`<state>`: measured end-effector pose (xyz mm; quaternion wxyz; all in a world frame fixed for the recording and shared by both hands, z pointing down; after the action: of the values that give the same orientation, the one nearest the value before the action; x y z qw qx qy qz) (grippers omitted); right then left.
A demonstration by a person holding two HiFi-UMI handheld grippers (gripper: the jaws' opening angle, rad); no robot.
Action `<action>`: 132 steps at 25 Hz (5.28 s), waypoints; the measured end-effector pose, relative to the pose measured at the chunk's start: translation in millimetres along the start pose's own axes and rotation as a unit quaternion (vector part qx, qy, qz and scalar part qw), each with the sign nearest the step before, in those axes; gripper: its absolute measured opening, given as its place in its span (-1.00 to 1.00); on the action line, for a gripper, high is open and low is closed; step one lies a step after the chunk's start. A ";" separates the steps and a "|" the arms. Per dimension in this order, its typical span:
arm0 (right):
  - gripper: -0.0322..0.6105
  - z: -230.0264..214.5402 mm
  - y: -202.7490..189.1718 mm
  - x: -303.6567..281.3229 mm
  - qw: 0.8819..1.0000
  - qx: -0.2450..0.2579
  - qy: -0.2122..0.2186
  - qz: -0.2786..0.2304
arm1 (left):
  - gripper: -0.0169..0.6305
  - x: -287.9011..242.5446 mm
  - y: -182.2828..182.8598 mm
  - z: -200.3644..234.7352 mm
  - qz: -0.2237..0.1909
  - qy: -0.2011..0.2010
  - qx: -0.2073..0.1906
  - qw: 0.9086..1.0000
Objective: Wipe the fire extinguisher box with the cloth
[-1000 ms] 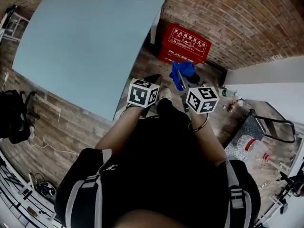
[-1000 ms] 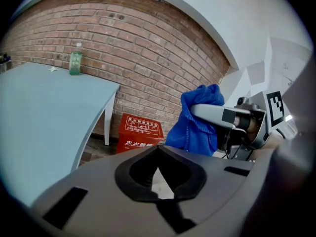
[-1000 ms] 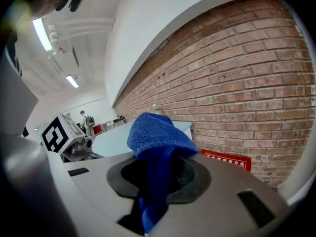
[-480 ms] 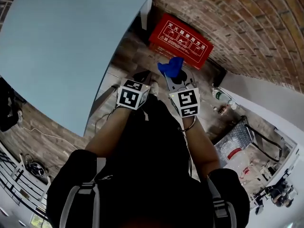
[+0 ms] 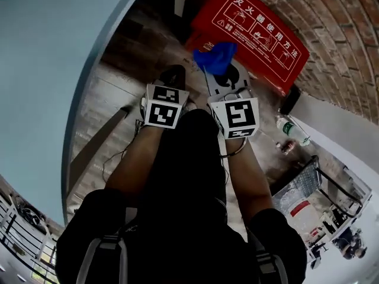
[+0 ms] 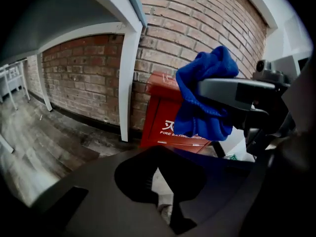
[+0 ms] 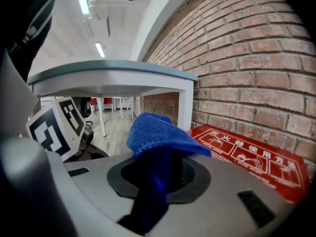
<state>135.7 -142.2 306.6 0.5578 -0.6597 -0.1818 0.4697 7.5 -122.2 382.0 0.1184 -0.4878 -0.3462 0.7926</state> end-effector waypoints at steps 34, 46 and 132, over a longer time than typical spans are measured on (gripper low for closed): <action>-0.60 15.8 -37.8 -72.5 0.980 -0.095 -0.130 -0.114 | -0.93 -48.1 -115.5 39.3 -0.097 -0.062 -0.015 0.993; -0.60 -48.8 -71.5 44.0 0.946 -0.109 -0.282 -0.116 | -0.93 -74.3 -123.8 -25.0 -0.070 -0.139 -0.060 0.986; -0.60 -45.4 -169.7 -41.2 0.960 -0.148 -0.215 0.101 | -0.93 -56.7 -142.9 4.8 -0.073 -0.125 -0.022 0.989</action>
<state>201.0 -146.5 474.8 0.3514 -0.6329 -0.2971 0.6226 10.1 -49.4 517.5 0.1211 -0.3610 -0.4102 0.8287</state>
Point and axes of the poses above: the fingertips, and each gripper's own axes: x backward along the fingers, z to its left, y out of its top, the point moved 8 cm from there along x, backward along the fingers, and after that the axes turned 4 degrees about -y, right-handed, at the moved point
